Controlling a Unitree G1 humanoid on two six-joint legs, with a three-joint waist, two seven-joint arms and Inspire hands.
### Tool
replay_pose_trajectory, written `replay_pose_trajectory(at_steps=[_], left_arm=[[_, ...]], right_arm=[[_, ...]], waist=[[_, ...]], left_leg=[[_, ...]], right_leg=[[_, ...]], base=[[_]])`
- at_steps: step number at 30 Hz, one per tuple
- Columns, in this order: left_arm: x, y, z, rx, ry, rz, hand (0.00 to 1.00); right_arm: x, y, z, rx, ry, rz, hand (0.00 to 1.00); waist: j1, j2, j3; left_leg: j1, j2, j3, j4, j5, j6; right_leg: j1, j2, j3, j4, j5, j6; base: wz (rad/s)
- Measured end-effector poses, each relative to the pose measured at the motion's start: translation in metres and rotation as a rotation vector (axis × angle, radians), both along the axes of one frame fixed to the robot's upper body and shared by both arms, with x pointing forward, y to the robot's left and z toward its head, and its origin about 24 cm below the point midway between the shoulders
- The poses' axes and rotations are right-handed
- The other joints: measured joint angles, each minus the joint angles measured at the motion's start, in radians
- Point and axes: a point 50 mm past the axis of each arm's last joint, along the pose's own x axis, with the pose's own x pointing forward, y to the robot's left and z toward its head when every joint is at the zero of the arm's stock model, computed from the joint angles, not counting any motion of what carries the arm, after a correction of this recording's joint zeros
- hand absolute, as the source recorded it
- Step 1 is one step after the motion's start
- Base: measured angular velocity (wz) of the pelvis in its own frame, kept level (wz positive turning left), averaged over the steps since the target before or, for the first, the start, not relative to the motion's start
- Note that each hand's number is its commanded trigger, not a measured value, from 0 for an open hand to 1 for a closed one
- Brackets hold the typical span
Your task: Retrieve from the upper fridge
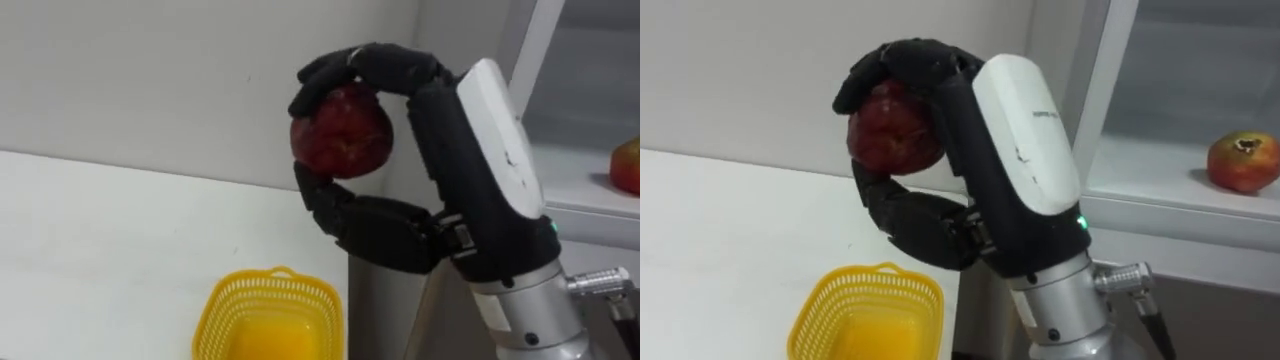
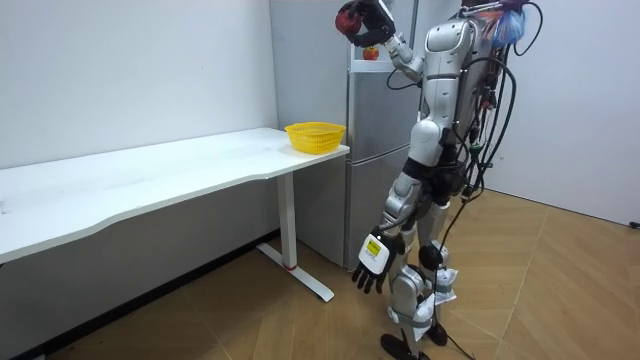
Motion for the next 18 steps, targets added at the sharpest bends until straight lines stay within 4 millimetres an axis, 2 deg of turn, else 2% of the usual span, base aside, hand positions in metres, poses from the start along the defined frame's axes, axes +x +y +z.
replay_pose_trajectory(at_steps=[5, 7, 12, 15, 18], left_arm=[[0.001, 0.002, 0.001, -0.015, 0.01, -0.009, 0.0], [-0.001, 0.002, 0.001, -0.015, 0.015, -0.007, 0.0], [0.004, 0.003, 0.001, -0.006, 0.005, -0.026, 0.0], [0.006, 0.003, 0.002, -0.007, -0.007, -0.029, 0.0], [0.008, 0.003, 0.002, -0.007, -0.016, -0.031, 0.0]], right_arm=[[0.013, 0.008, -0.015, -0.075, 0.091, 0.008, 1.0], [0.02, 0.007, -0.023, -0.095, 0.129, -0.008, 1.0], [0.047, -0.004, -0.063, -0.175, 0.3, -0.109, 1.0], [0.055, -0.01, -0.078, -0.21, 0.367, -0.159, 1.0], [0.058, -0.012, -0.085, -0.23, 0.397, -0.177, 1.0]], waist=[[0.016, 0.004, 0.0019], [0.03, 0.009, 0.0053], [0.043, 0.016, 0.0101], [0.06, 0.019, 0.0116], [0.062, 0.019, 0.0114]], left_leg=[[-0.009, -0.001, -0.014, 0.006, 0.0, 0.0], [-0.008, -0.002, -0.015, 0.007, 0.0, 0.0], [-0.027, -0.007, -0.044, 0.019, 0.0, 0.0], [-0.035, -0.007, -0.047, 0.023, 0.0, 0.0], [-0.038, -0.009, -0.054, 0.031, 0.001, 0.0]], right_leg=[[-0.001, -0.002, -0.01, -0.001, 0.0, 0.0], [0.002, -0.002, -0.011, -0.001, 0.0, 0.0], [-0.004, -0.006, -0.032, 0.0, 0.0, 0.001], [-0.009, -0.006, -0.034, -0.001, 0.0, 0.001], [-0.008, -0.007, -0.038, -0.003, 0.0, 0.001]], base=[[0.08], [0.04], [0.13], [0.03], [0.08]])
